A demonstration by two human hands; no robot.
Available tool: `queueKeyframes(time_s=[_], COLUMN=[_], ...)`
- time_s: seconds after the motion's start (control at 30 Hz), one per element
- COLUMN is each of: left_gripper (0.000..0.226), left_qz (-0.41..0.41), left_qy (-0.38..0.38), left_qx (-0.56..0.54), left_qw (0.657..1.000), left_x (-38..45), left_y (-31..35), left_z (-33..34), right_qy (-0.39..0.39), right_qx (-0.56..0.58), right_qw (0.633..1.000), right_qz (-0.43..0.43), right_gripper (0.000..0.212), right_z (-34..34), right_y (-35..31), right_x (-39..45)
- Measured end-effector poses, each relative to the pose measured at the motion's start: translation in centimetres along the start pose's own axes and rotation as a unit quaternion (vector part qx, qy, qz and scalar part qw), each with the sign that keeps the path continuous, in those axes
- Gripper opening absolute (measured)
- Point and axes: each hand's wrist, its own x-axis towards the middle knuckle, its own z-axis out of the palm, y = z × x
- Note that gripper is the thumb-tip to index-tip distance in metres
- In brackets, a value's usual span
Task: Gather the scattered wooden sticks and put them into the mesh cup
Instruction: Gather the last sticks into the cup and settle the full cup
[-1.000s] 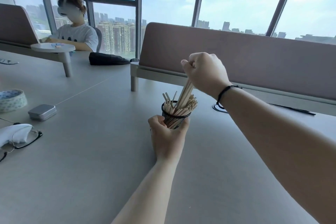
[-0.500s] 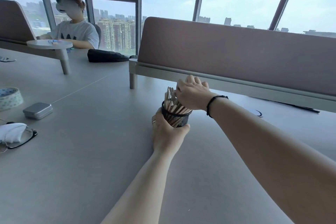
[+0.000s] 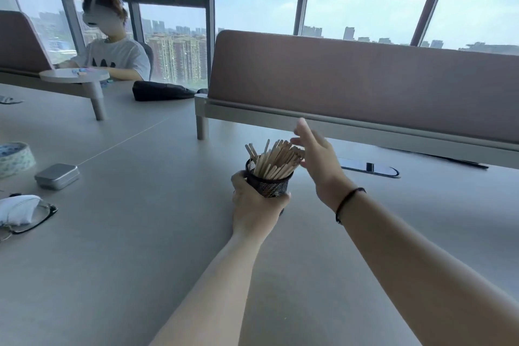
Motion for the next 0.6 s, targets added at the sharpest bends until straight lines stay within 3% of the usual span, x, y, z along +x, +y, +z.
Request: queueKeyframes(time_s=[0.07,0.2,0.3,0.37,0.47,0.6], left_gripper=[0.065,0.086,0.093,0.082,0.073,0.070], left_qz=[0.002,0.044,0.076,0.080,0.020,0.022], left_qy=[0.004,0.035,-0.004,-0.040,-0.123,-0.156], left_qx=[0.008,0.067,0.116,0.084,0.000,-0.006], left_qw=[1.000,0.996,0.990,0.992,0.992,0.987], left_x=[-0.1,0.0,0.2,0.1,0.1,0.2], left_y=[0.1,-0.2,-0.4,-0.4,-0.2,0.0], left_z=[0.2,1.0,1.2,0.8,-0.3,-1.1], right_qy=[-0.017,0.025,0.008,-0.007,-0.024,-0.126], right_qx=[-0.008,-0.168,-0.224,-0.181,-0.017,0.209], right_qw=[1.000,0.985,0.974,0.983,0.997,0.964], right_qz=[0.008,-0.040,-0.038,-0.008,0.066,0.106], right_gripper=[0.054,0.114,0.127,0.125,0.111,0.082], right_z=[-0.1,0.8,1.4,1.4,0.2,-1.4], right_y=[1.2,2.3,1.8,1.9,3.1,4.5], right_x=[-2.4,-3.5,-2.8,-2.1,-0.1,0.8])
